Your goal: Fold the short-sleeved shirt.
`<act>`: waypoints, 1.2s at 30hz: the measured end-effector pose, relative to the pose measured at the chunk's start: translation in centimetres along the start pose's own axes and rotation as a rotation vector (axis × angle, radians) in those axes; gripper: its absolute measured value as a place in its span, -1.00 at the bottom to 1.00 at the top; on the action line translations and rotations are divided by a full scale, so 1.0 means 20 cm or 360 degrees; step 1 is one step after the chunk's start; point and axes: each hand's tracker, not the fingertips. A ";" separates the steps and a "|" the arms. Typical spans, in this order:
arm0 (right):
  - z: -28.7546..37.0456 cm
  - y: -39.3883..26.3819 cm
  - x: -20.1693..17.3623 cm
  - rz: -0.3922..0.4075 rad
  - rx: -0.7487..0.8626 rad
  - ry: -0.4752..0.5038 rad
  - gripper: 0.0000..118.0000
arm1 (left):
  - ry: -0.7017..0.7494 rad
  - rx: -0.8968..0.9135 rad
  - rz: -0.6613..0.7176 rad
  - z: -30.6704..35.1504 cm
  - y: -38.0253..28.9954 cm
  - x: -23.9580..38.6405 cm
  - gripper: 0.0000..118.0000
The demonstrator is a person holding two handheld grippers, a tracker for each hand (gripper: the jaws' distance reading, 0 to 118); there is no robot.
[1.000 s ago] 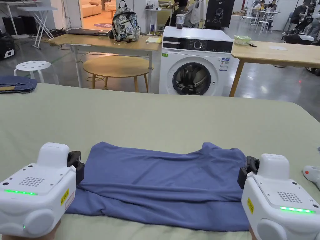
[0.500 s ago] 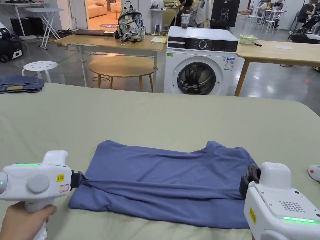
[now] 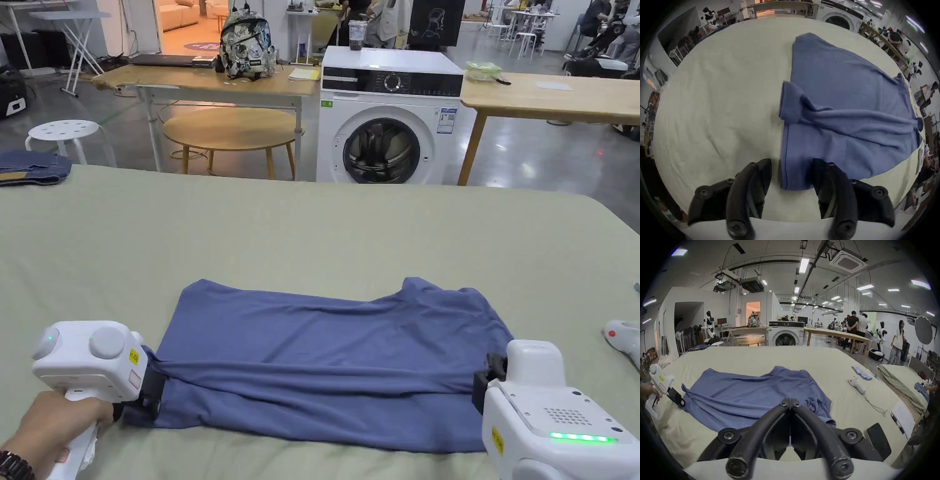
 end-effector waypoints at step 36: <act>-0.56 -0.24 0.50 -0.0018 -0.0919 0.0090 -0.88 | -0.0057 0.0333 -0.0094 0.21 -0.26 -0.06 -0.99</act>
